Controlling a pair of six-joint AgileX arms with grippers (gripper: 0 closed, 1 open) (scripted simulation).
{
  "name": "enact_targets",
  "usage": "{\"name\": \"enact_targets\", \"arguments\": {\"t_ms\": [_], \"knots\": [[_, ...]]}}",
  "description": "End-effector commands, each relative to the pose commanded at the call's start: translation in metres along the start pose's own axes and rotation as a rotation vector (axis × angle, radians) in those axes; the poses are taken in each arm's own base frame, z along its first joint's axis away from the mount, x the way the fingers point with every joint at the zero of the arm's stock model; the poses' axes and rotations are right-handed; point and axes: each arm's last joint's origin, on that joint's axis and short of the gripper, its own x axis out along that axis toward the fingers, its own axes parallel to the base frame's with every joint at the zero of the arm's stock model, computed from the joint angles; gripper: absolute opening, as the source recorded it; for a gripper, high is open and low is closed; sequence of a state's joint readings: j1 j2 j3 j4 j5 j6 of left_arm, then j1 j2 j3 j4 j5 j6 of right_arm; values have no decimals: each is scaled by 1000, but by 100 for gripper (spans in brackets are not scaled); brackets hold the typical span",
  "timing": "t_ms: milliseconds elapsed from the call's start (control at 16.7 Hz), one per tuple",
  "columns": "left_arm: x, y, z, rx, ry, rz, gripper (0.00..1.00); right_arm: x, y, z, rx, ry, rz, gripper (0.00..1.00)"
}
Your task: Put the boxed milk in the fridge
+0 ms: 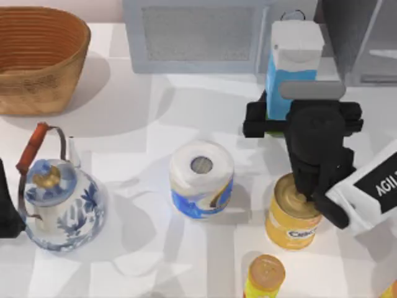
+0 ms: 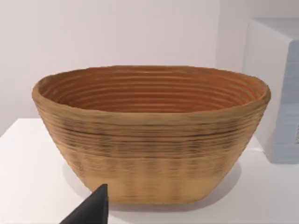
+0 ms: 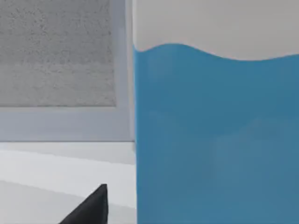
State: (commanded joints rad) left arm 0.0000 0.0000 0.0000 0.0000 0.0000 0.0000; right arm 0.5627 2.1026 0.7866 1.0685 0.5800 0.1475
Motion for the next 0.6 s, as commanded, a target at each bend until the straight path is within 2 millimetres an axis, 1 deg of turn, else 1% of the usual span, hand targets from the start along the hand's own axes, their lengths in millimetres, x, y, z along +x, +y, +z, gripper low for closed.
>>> {"name": "enact_targets", "arguments": {"t_ms": [300, 420, 600], "knots": [[0, 0, 0, 0, 0, 0, 100, 1, -2, 1, 0, 0, -2, 100], [0, 0, 0, 0, 0, 0, 100, 9, -3, 5, 0, 0, 0, 100], [0, 0, 0, 0, 0, 0, 100, 27, -10, 10, 0, 0, 0, 100]]}}
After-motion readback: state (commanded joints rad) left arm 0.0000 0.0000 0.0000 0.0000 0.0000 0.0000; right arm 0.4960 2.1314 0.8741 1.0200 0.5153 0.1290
